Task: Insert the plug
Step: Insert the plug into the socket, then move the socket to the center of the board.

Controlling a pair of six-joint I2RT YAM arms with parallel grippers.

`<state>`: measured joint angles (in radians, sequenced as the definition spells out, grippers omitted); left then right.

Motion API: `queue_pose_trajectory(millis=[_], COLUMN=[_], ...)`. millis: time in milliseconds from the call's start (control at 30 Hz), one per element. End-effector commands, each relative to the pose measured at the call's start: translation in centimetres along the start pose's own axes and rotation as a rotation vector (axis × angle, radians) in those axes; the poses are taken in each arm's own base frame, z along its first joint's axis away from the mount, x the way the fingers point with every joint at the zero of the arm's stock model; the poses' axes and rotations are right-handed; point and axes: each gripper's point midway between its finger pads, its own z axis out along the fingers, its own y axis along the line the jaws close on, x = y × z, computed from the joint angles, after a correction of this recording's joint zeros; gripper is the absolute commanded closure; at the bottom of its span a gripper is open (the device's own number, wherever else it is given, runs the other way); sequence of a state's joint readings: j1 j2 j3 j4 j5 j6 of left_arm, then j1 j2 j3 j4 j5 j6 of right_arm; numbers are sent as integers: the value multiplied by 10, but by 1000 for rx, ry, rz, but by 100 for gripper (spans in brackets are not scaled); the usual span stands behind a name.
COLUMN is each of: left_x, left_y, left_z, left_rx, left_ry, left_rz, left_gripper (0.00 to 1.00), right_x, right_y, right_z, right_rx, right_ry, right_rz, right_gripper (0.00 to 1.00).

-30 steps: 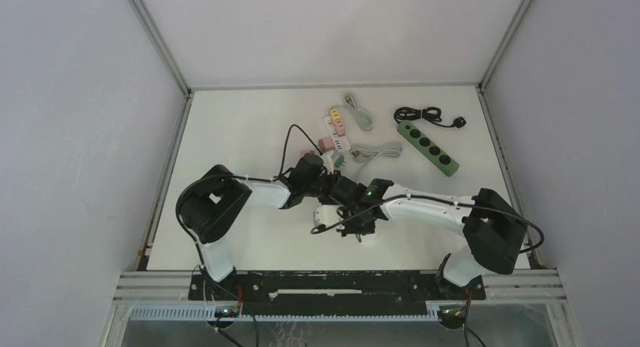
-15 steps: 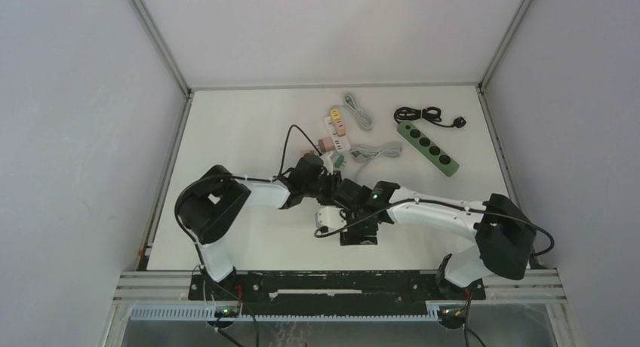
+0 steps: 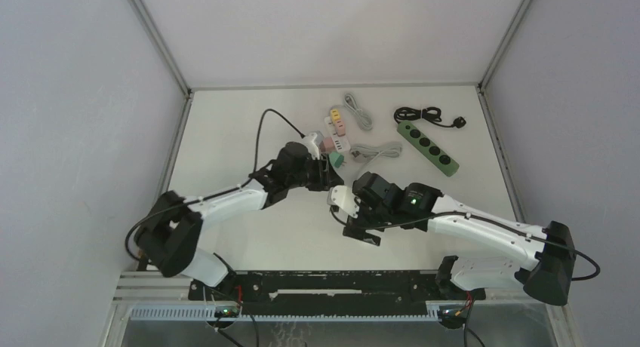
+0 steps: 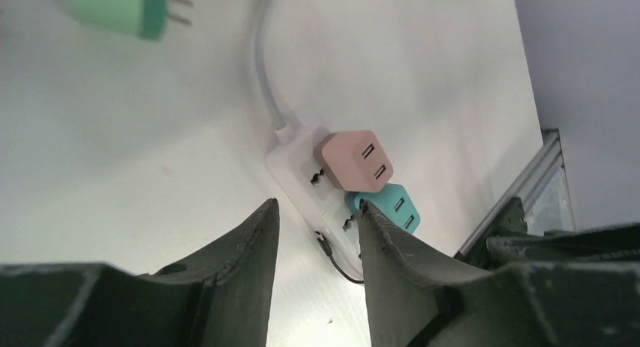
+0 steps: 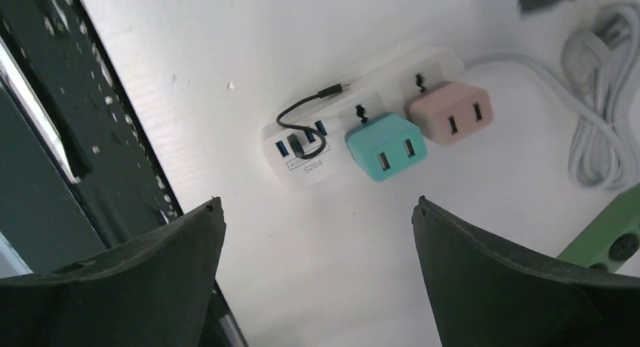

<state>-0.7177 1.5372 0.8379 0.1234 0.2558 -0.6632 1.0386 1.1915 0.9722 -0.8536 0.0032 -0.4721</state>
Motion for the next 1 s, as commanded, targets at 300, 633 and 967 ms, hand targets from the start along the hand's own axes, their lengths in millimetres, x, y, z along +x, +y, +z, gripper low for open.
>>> queue_pose_trajectory(millis=[300, 633, 967], left_x=[-74, -96, -91], left_y=[46, 28, 56], left_z=[-165, -265, -281], left_rx=[-347, -440, -600], left_ry=[-463, -627, -624], left_rz=[100, 240, 363], left_gripper=[32, 0, 0], right_x=[4, 12, 23], right_y=[-21, -23, -30], right_z=[-9, 37, 83], right_rx=[346, 469, 581], right_ry=[-202, -203, -119], right_rz=[871, 1084, 1144], right_gripper=[0, 0, 10])
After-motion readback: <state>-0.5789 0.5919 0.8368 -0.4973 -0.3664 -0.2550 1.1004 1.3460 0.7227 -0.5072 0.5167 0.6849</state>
